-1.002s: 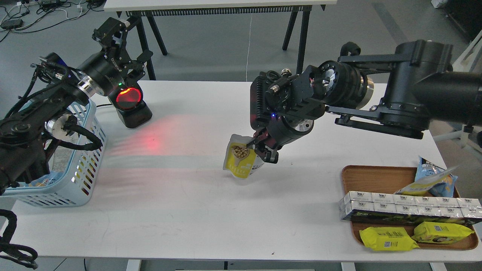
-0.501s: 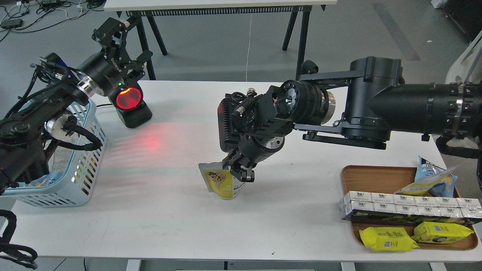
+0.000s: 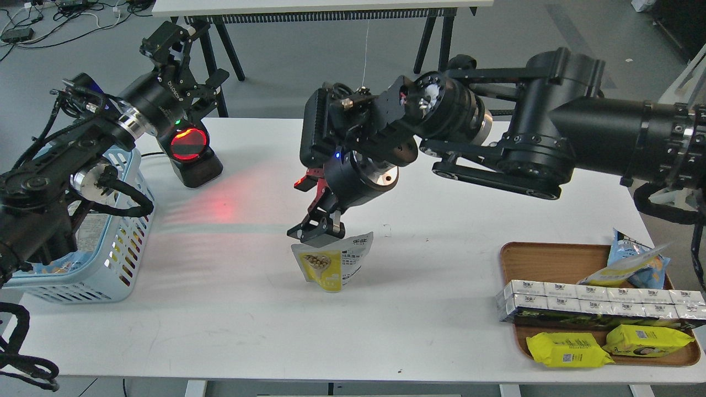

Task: Scan snack and place in basket
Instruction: 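Open the right gripper, release the packet, and withdraw the right arm, then reach the left gripper down and grasp the yellow packet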

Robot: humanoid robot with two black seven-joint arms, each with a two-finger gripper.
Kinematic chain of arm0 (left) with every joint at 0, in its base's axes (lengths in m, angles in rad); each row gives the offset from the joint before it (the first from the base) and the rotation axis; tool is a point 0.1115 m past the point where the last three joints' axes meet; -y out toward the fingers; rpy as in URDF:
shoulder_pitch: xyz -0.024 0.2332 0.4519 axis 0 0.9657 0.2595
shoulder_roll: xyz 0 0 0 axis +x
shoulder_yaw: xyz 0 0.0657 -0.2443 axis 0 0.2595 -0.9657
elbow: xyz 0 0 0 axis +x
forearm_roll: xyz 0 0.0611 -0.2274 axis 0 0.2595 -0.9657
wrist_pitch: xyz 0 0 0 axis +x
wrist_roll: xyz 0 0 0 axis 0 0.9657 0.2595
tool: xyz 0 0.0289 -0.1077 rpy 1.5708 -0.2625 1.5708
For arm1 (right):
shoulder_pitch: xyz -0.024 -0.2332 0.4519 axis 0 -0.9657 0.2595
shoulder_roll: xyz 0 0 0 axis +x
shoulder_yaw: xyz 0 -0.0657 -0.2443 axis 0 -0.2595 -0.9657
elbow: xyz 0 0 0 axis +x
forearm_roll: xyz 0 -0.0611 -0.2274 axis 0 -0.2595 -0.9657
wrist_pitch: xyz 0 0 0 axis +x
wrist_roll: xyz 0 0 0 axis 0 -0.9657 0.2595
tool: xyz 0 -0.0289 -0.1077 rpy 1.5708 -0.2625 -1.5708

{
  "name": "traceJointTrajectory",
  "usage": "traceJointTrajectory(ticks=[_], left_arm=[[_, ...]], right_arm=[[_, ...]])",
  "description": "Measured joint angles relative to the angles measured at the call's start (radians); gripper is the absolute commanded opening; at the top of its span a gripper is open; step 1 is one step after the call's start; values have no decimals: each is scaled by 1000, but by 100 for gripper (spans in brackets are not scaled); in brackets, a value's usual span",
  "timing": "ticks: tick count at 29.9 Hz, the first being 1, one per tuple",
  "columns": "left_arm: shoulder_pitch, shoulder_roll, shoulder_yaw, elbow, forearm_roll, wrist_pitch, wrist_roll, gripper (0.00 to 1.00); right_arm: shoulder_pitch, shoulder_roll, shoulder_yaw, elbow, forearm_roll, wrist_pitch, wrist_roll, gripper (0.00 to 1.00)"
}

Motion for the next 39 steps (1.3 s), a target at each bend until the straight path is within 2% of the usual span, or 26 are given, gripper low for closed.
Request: traceJointTrajectory(ticks=[8,14,23,27,32,39], left_arm=[[-67,16,8,7,14,0,0,100],[-130,99,-4,-6,16,0,0,100],[-192,105,18,-40,20,0,0,100],[-249,133,116,-154,49,0,0,100],[-372,199,304,-315,93,0,0,100],[-704,253,657,-491,107,0,0,100]], right_arm=[[-19,-124,149,-207,448,0,0,100],[-45,-205,183,-384,812,0,0,100],[-67,-321,196,-424,1028,0,0,100],[-124,-383,222,-424,1154,0,0,100],[-235,-436,269,-421,1312,0,0,100],[-404,-469,358,-421,1456,0,0,100]])
